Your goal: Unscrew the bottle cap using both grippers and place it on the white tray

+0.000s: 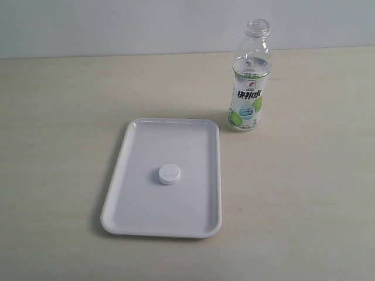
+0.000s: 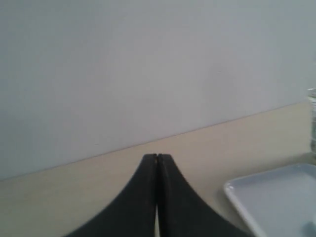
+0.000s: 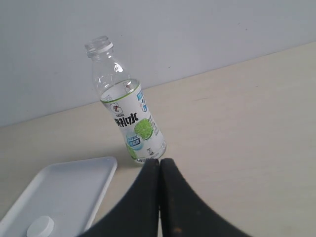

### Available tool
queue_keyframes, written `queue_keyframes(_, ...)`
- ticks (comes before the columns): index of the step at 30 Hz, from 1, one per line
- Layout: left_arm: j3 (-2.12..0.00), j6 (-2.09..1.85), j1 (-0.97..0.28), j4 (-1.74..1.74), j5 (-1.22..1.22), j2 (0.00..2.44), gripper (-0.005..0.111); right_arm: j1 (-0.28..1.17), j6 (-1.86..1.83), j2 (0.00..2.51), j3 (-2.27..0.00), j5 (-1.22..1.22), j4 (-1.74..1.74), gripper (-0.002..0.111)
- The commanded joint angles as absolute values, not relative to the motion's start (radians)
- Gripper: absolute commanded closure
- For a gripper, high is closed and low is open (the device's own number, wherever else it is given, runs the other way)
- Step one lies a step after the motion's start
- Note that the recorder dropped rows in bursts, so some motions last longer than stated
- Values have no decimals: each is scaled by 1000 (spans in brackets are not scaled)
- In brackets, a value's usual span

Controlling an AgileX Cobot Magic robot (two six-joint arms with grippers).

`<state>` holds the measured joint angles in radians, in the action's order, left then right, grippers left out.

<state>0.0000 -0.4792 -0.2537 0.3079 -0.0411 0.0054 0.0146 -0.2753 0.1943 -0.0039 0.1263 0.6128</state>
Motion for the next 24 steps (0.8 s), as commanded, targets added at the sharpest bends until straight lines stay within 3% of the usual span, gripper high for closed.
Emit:
queue_keyframes(1,0,-474,-132,305,-28,0,107,12,-275,187,0,125,614,108)
queue_keyframes(10,0,-413,-98,372,-44,0,107,12,-275,187,0,125,614,108)
queue_keyframes(17,0,195,-98,-117,-145,0,107,12,-275,187,0,125,614,108)
queue_keyframes(24,0,292,-98,-117,-152,0,107,12,-275,187,0,125,614,108)
